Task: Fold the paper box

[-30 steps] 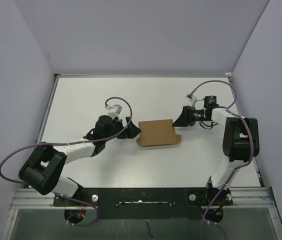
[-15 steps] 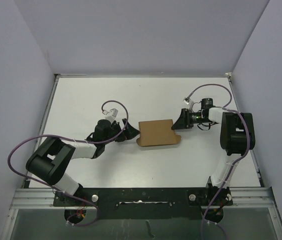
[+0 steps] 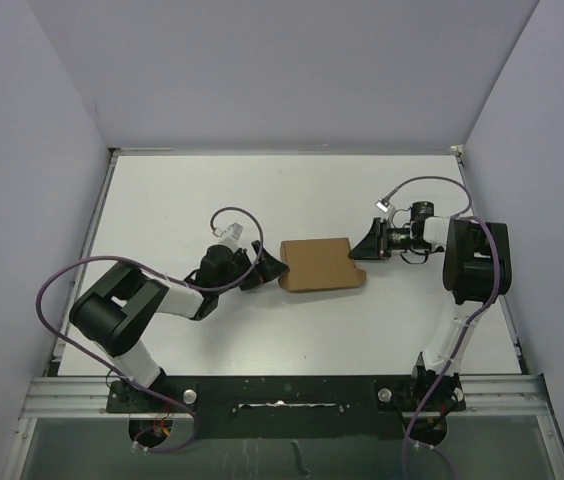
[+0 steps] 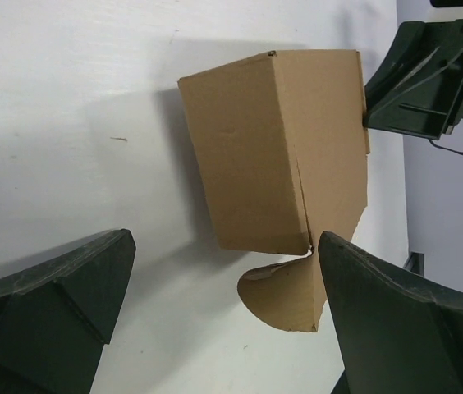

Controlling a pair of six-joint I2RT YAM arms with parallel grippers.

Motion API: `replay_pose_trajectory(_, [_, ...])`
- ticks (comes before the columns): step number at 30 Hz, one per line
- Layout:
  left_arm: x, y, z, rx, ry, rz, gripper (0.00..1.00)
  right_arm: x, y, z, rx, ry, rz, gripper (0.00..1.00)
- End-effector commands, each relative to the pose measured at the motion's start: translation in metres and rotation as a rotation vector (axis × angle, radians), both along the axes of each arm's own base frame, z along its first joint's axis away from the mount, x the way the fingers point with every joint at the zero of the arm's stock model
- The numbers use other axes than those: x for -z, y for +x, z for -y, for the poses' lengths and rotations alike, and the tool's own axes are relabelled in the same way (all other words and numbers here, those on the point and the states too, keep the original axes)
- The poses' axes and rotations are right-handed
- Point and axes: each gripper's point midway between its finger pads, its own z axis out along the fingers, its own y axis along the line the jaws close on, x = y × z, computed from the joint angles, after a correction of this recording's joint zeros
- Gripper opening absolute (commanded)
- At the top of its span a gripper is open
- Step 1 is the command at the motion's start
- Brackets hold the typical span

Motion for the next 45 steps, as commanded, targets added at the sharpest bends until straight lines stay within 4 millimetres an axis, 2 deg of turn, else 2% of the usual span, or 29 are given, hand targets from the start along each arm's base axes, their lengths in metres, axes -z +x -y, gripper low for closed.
replay_pose_trajectory(1, [-0.030,0.017,0.016,-0.040,-0.098,0.081,0.96,0.009,0.006,0.009,0.025,-0.018,-0.008,0.25])
replay_pose_trajectory(8, [-0.039,0.021,0.024,-0.045,-0.152,0.096,0.96,0.011,0.006,0.014,0.038,-0.012,-0.018,0.25])
replay_pose_trajectory(16, [-0.041,0.022,0.044,-0.015,-0.194,0.086,0.94,0.010,0.006,0.014,0.036,-0.018,-0.014,0.25])
replay_pose_trajectory(24, [-0.037,0.023,0.053,-0.021,-0.261,0.041,0.74,0.010,0.006,0.014,0.032,-0.021,-0.009,0.26])
replay_pose_trajectory(32, [-0.048,0.024,0.054,-0.062,-0.346,0.023,0.51,0.004,0.007,0.012,0.020,-0.022,0.019,0.30])
replay_pose_trajectory(39, [-0.051,0.025,0.052,-0.088,-0.357,0.020,0.42,-0.016,0.012,0.014,0.006,-0.037,0.104,0.42])
replay_pose_trajectory(45, [-0.056,0.022,0.046,-0.104,-0.376,0.032,0.39,-0.050,0.016,0.028,0.009,-0.113,0.257,0.48])
